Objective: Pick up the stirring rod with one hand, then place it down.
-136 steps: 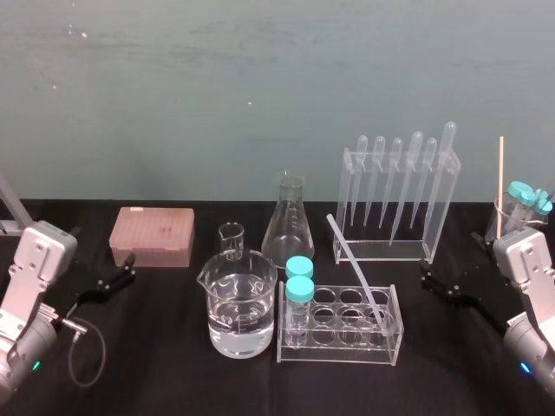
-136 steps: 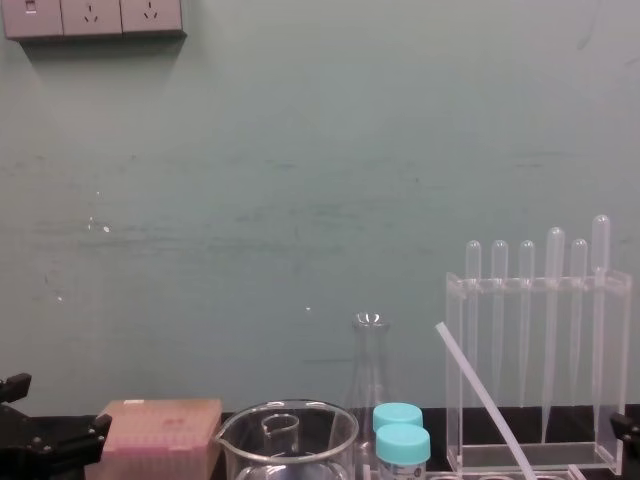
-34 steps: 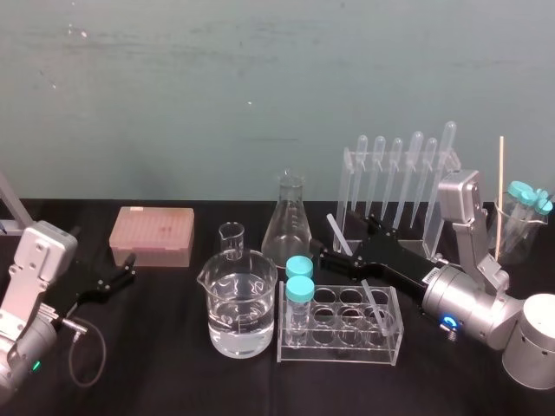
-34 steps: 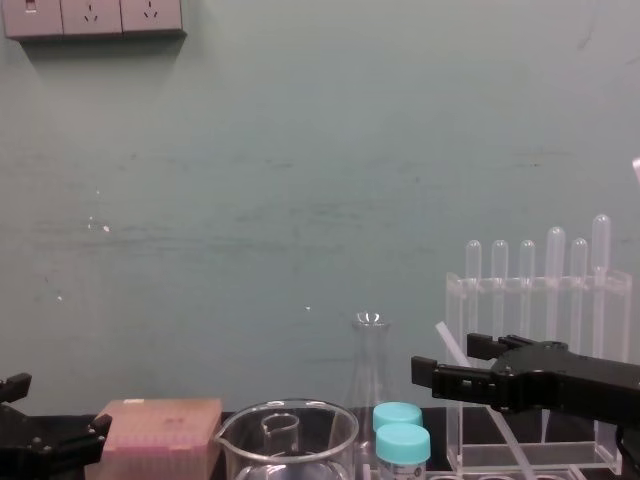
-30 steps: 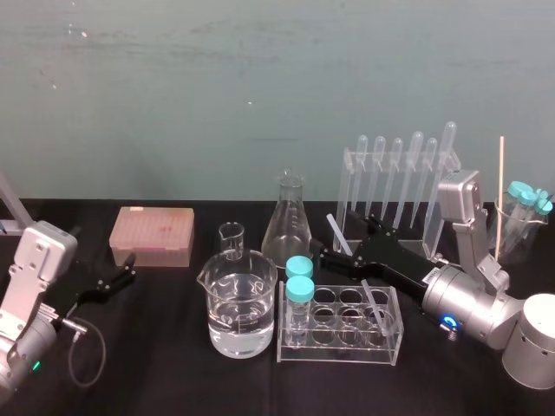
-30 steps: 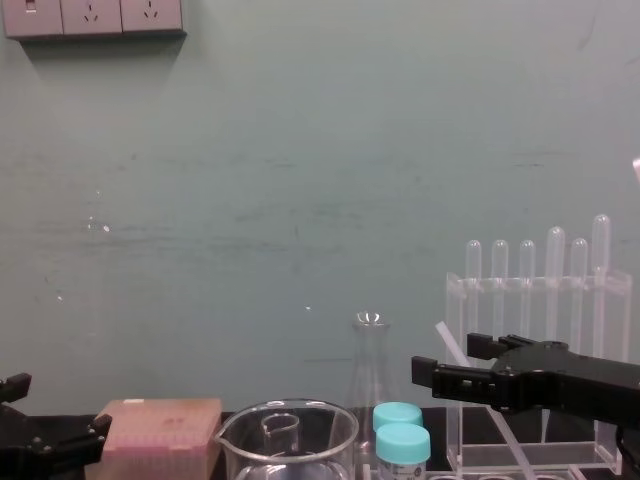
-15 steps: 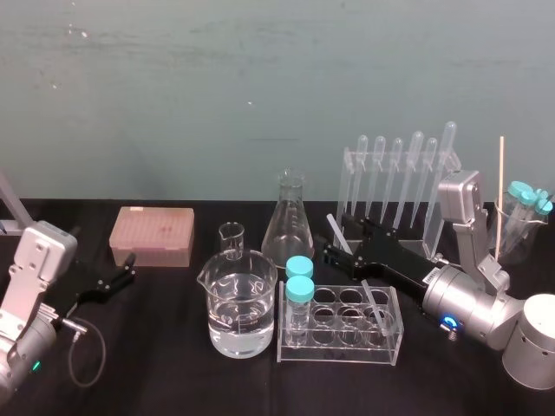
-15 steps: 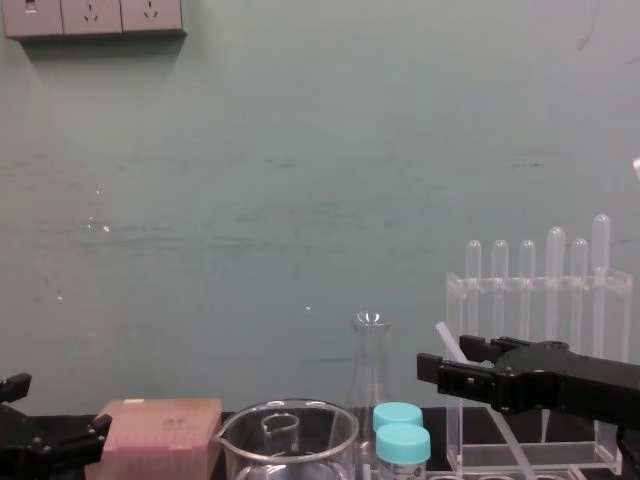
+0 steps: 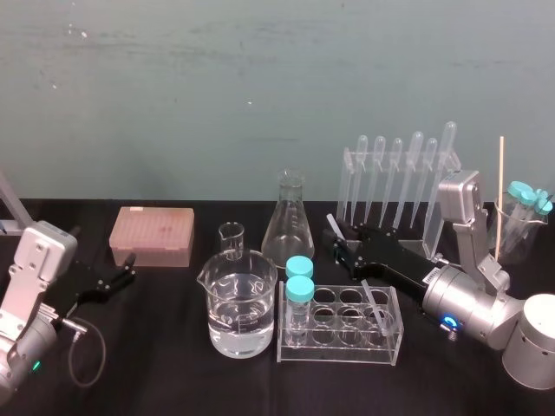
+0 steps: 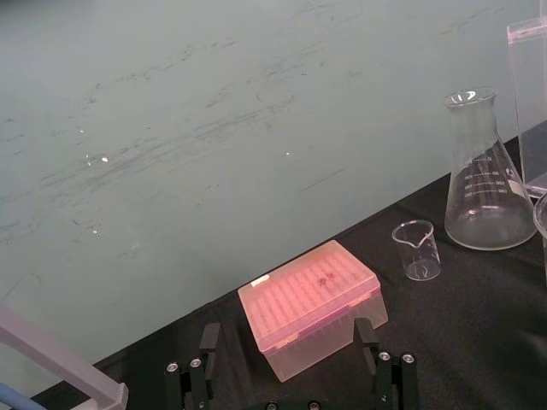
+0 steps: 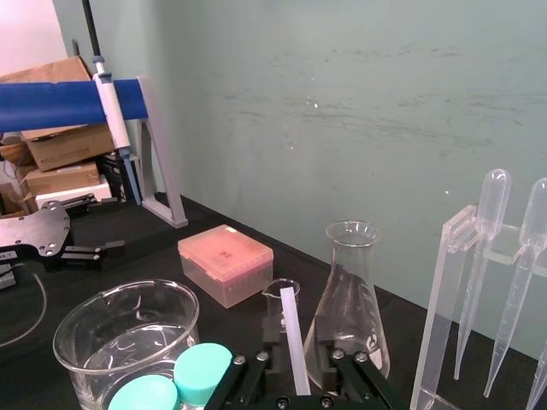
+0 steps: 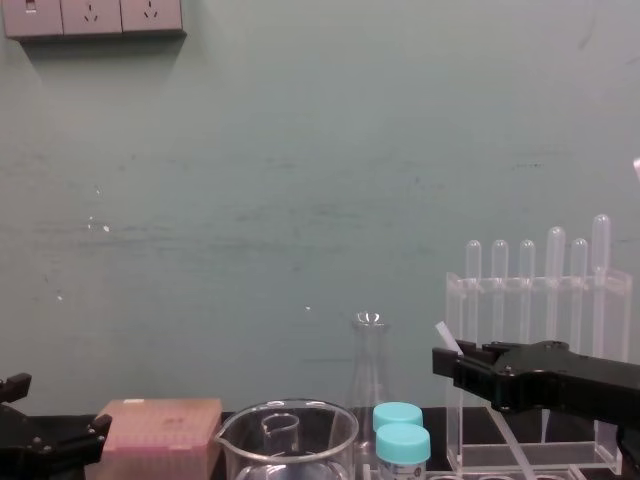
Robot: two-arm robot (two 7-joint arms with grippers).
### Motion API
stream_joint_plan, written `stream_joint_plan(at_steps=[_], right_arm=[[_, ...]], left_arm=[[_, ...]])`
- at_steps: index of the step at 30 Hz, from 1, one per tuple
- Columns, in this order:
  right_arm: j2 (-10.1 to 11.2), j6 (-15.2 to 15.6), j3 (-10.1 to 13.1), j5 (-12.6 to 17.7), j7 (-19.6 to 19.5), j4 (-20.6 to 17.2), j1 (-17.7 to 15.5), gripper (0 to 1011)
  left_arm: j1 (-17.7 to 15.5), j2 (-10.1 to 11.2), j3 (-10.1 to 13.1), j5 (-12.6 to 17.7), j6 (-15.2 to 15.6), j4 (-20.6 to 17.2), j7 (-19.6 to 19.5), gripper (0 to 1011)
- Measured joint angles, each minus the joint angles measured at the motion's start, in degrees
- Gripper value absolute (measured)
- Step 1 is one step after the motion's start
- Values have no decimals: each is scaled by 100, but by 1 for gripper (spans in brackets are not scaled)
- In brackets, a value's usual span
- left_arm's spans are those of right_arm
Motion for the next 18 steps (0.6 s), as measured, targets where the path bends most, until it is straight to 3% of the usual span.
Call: stream_joint_plan(at_steps=[5, 8, 13, 18], right_arm=[[0, 0, 0, 0, 0, 0, 0, 123], [0, 0, 0, 0, 0, 0, 0, 69], [-4, -55, 10, -10, 4, 0, -5, 69], [-78, -549, 210, -79, 17, -29, -79, 69]], left_arm=[[0, 0, 0, 0, 0, 0, 0, 1000], [0, 0, 0, 0, 0, 0, 0, 1000], [0, 0, 0, 0, 0, 0, 0, 1000], [0, 0, 0, 0, 0, 0, 0, 1000]])
